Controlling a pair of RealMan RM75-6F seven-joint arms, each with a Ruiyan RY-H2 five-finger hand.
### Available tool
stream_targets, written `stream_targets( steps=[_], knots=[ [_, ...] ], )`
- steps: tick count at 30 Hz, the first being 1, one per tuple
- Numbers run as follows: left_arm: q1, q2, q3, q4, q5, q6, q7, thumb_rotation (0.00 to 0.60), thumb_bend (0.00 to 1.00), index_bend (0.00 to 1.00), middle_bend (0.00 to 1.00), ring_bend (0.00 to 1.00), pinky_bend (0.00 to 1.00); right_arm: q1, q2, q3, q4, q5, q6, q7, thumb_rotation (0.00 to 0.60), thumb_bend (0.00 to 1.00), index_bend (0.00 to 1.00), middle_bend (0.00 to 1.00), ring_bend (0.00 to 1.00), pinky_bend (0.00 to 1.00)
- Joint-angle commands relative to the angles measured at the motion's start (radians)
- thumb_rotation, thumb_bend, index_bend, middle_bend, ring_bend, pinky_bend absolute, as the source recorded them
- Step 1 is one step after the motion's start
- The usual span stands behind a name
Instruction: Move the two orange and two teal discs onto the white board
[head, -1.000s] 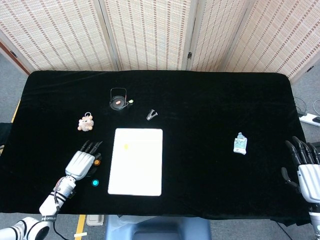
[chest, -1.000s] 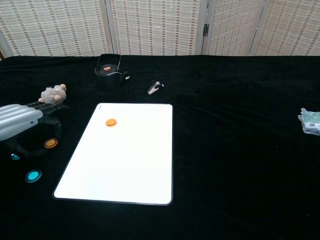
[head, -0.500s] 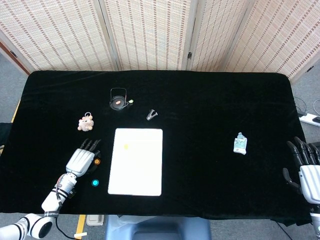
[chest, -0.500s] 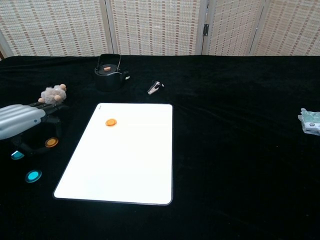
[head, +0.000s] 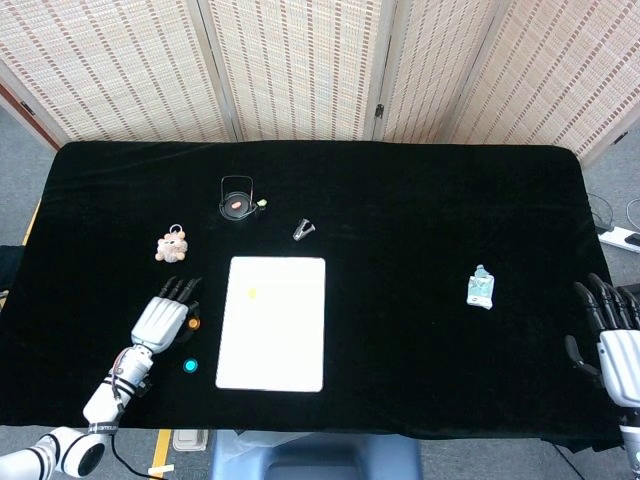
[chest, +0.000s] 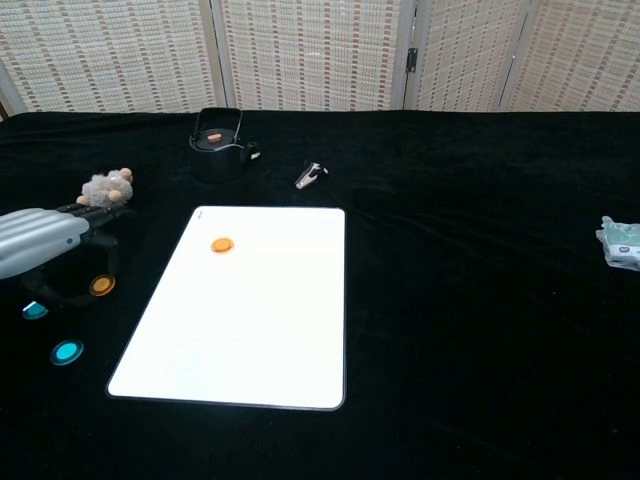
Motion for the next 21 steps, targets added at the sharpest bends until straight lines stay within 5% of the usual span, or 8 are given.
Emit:
stream_targets(
  steps=[1, 12, 21],
  knots=[
    [-0.002, 0.001, -0.004, -0.004, 0.005, 0.005, -0.004, 0.600, 0.41, 0.53, 0.00, 0.00, 0.00, -0.001, 0.001, 0.000, 0.000, 0.001, 0.001, 0.000, 0.600, 0.51, 0.00, 0.00, 0.04, 0.00],
    [-0.074, 0.046, -0.061, -0.117, 0.010, -0.034, 0.027, 0.600, 0.42, 0.51, 0.00, 0.00, 0.00, -0.004, 0.005, 0.001, -0.002, -0.003, 0.009, 0.002, 0.600, 0.51, 0.00, 0.00, 0.05, 0.00],
    [-0.181, -0.005, -0.135, -0.131, -0.053, -0.134, 0.090, 0.600, 0.42, 0.50, 0.00, 0.00, 0.00, -0.011, 0.008, 0.001, -0.001, 0.002, 0.016, 0.004, 0.600, 0.51, 0.00, 0.00, 0.04, 0.00]
  ],
)
